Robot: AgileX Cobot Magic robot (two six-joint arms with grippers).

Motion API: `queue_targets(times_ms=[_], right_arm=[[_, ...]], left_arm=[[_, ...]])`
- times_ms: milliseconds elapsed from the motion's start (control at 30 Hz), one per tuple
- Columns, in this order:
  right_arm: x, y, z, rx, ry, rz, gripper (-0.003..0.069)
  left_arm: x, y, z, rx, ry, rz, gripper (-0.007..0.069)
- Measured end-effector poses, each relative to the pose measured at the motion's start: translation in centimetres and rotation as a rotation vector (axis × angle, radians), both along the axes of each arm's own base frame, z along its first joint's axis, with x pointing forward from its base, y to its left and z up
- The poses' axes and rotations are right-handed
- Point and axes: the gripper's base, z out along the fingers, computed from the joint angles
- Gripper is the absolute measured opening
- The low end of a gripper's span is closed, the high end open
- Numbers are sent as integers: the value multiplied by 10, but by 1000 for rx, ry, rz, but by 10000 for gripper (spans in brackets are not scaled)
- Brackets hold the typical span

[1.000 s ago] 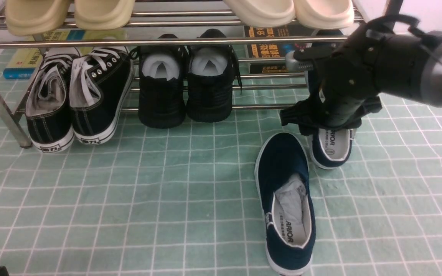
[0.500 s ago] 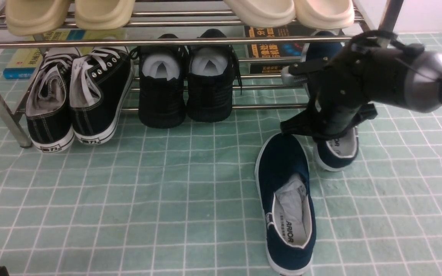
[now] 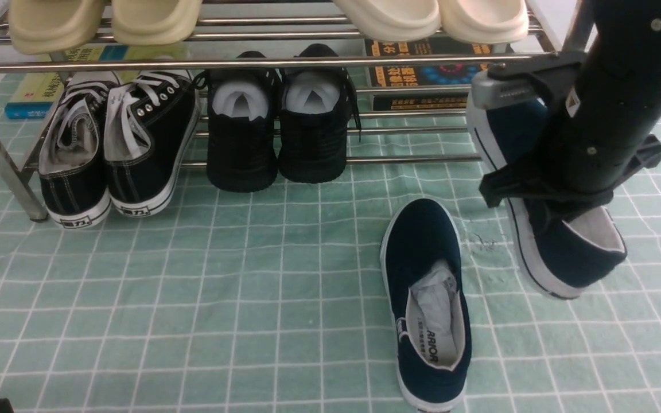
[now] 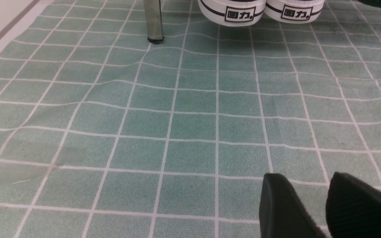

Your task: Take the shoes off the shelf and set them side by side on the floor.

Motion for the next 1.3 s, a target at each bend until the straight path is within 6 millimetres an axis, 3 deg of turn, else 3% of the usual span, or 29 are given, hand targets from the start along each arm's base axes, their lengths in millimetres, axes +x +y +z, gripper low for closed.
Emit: queue_targets(times_ms=[67,433,733,867,1167,1300], right_arm=[[-1,0,-3,3,8,2,15],[-23,-8,-66,-52,193,-38,15],[-17,-5,-78,16,102,-94,17],[-15,-3,-84,22,115,-103,20],[-2,6,-116,28,166,-161,25],[-2,8,-119,46,175,-178,27]], left_arm=[[0,0,0,0,0,0,241],[0,0,0,0,0,0,241],[0,0,0,0,0,0,241],[0,0,0,0,0,0,241],[0,0,0,0,0,0,241],[0,0,0,0,0,0,241]])
